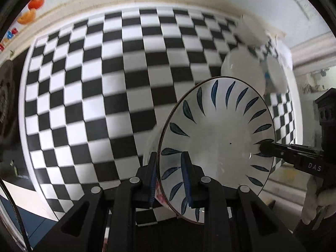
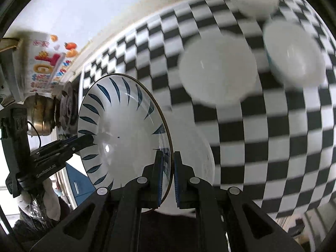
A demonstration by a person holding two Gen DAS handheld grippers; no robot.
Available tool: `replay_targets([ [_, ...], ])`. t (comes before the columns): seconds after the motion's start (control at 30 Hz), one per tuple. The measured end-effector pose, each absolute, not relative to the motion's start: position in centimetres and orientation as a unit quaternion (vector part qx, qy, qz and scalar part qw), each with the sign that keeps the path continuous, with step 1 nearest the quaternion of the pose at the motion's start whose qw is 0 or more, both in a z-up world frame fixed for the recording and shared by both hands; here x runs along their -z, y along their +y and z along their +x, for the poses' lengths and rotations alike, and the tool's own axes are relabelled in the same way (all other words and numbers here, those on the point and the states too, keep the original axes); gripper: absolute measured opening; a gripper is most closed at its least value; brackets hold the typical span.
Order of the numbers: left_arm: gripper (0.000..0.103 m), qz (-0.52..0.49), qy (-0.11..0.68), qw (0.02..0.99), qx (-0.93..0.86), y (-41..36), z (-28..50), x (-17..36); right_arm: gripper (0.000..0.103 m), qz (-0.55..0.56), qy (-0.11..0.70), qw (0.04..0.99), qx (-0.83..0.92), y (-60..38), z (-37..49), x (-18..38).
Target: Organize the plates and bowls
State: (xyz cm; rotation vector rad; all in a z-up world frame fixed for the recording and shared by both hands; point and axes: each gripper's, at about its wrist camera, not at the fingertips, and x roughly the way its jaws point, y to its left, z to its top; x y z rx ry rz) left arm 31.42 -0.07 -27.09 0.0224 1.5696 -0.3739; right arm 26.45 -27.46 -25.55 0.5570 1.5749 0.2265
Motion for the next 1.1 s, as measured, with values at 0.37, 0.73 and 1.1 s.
replay_targets([
  [0.37, 0.019, 0.022, 0.729, 0.666, 0.157, -1.1, 29.2, 30.9, 0.011, 0.252, 0.721, 0.64, -0.082, -28.0, 22.0, 30.7],
  [0.73, 0.019, 0.032, 0.733, 0.663, 0.149, -2.1, 28.6, 31.8, 0.011, 0.239, 0.727, 0.639, -0.08, -27.0, 22.4, 31.3],
  [1.1, 0.019, 0.042, 0.735, 0.66, 0.149, -2.6, 28.3, 32.5, 0.011, 0.223, 0.731, 0.641, -0.072, -26.3, 22.9, 31.7],
])
